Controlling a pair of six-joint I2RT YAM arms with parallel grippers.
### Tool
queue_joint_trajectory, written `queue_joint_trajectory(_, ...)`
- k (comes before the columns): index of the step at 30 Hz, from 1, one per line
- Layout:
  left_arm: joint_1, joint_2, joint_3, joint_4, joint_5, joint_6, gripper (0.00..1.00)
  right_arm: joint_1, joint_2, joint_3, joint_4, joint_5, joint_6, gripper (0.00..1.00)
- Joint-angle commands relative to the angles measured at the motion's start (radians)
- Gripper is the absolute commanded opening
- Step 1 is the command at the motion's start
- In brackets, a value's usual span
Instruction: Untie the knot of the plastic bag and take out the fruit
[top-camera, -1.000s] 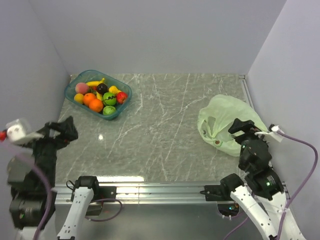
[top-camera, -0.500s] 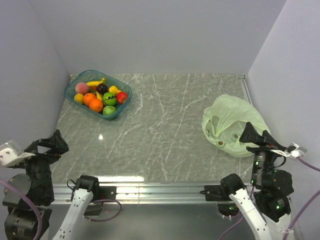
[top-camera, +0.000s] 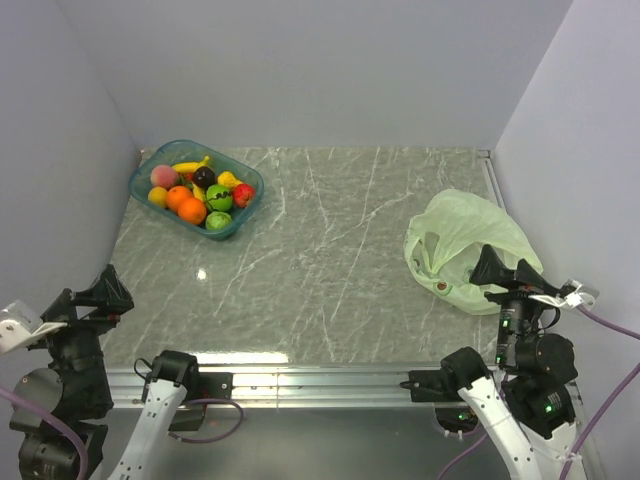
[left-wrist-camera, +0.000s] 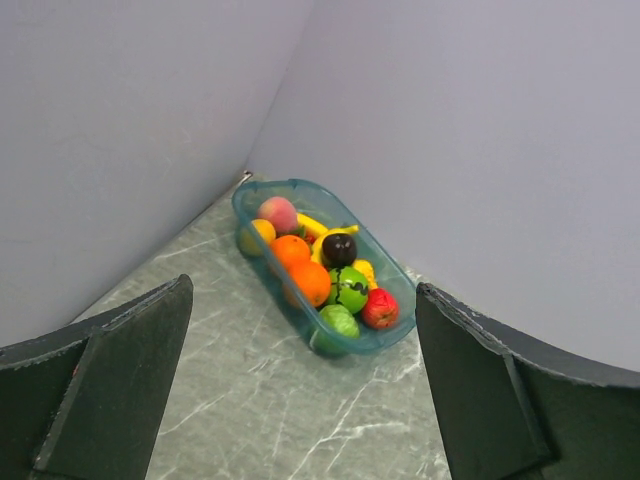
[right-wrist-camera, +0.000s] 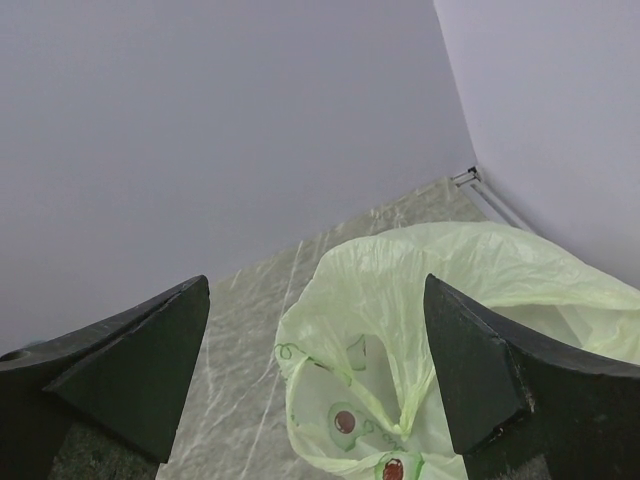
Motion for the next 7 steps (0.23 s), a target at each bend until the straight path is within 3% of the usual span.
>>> queue_joint_trajectory(1,-0.013,-0.005,-0.013,0.077,-0.014,0.001,0.98,-0.006,-0.082,-0.007,0.030,-0.009,-0.007,0.94)
queue_joint_trajectory(7,-0.014,-0.032,-0.024,0.103,-0.019,0.004,0.99,-0.003,-0.060,0.007,0.016,-0.006,-0.011,0.94)
